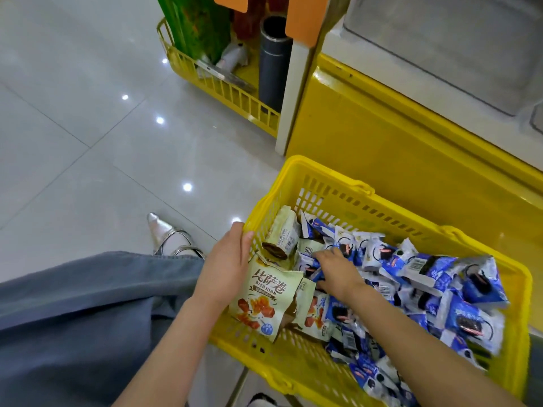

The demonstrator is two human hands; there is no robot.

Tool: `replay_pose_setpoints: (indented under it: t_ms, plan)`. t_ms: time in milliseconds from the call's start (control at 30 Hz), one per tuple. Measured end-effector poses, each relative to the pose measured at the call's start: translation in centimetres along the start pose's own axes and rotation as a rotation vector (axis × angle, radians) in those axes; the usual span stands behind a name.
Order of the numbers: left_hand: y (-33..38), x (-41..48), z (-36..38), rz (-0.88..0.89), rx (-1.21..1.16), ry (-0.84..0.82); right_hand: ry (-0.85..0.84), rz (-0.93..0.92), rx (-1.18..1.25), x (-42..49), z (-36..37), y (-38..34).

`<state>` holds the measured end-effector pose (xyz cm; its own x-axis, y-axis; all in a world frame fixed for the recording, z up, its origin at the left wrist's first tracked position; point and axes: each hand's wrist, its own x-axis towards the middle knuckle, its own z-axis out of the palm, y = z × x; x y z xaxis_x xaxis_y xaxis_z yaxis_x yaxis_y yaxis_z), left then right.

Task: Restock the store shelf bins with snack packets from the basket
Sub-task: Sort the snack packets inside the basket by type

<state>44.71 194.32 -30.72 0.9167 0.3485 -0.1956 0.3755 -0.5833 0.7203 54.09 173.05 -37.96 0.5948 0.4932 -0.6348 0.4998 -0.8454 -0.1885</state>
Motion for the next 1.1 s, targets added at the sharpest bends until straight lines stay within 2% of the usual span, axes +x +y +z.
replay_pose_setpoints:
  t_ms: [200,367,500,600,733,833,900,1000,1100]
  plan:
    - [-0.1,0.2,0.0,0.021,0.009,0.003,0.063,0.051,0.078,-0.7,-0.2,0.6]
    - [0.3,-0.1,0.1,-0.014,0.043,0.022,0.238,0.072,0.253,-3.2,-1.2,0.7]
    - [2.1,-0.4,0.3,-0.004,0.232,0.207,0.401,0.09,0.384,-6.5,-3.1,0.9]
    - [5.1,-1.4,1.6,0.105,0.2,0.294,0.47,0.097,0.433,-9.4,-4.3,1.7]
    - [8.7,-2.2,5.5,0.273,0.055,0.074,0.692,0.202,0.59,-13.1,-5.3,4.5]
    - [10.4,-1.6,9.3,0.297,0.019,-0.099,0.826,0.365,0.684,-15.0,-5.9,8.1]
    - [11.2,-0.8,12.0,0.269,0.029,-0.224,0.74,0.453,0.664,-15.8,-5.9,10.7]
    - [12.4,0.6,15.5,0.198,0.122,-0.413,0.417,0.548,0.498,-16.2,-5.2,13.4]
    - [12.8,2.2,17.8,0.172,0.36,-0.398,0.386,0.57,0.342,-16.1,-4.5,13.8]
